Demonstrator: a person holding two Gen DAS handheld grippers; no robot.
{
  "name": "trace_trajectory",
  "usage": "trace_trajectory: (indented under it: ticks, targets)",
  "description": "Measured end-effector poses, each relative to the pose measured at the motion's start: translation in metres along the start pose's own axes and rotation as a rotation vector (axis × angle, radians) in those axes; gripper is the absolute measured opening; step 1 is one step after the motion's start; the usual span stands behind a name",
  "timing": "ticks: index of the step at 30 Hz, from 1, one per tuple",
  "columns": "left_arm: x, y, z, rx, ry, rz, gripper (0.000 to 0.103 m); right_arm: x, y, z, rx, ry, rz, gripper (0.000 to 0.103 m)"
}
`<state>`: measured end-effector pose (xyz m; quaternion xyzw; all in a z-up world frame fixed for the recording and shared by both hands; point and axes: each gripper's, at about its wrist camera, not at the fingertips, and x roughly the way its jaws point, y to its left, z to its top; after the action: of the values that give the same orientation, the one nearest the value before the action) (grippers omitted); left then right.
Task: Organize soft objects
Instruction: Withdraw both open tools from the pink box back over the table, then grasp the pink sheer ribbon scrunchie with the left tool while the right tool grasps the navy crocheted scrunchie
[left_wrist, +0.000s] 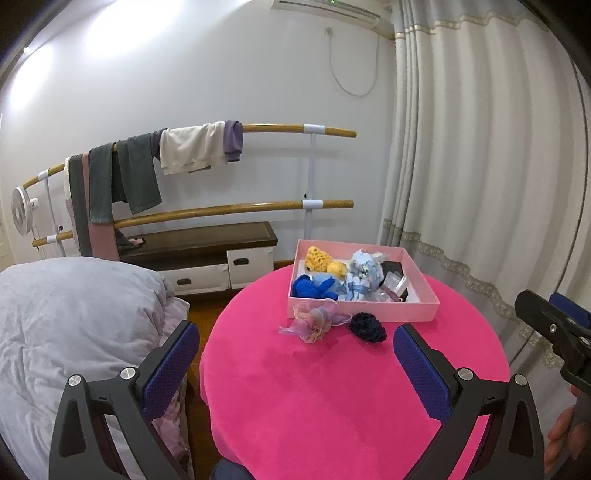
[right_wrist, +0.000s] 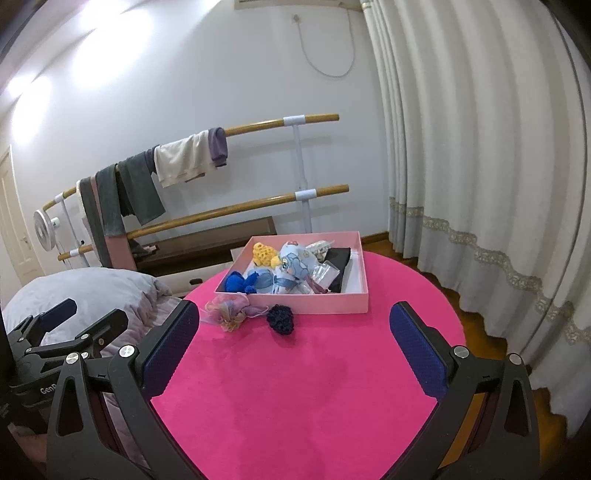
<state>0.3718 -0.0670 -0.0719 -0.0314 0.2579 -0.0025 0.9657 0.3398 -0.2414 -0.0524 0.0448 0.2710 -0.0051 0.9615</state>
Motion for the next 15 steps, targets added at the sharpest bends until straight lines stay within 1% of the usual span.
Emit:
trace_trajectory:
  ticks: [5, 15]
  targets:
    - [0.013, 0.003, -0.001, 0.000, 0.024, 0.003, 0.103, 0.012, -0.003, -0.004, 0.003, 0.027, -0.001, 0.103]
    - [0.060, 0.007, 0.003, 0.000, 0.091, -0.002, 0.103, 0.055, -0.009, -0.012, 0.009, 0.103, -0.001, 0.103]
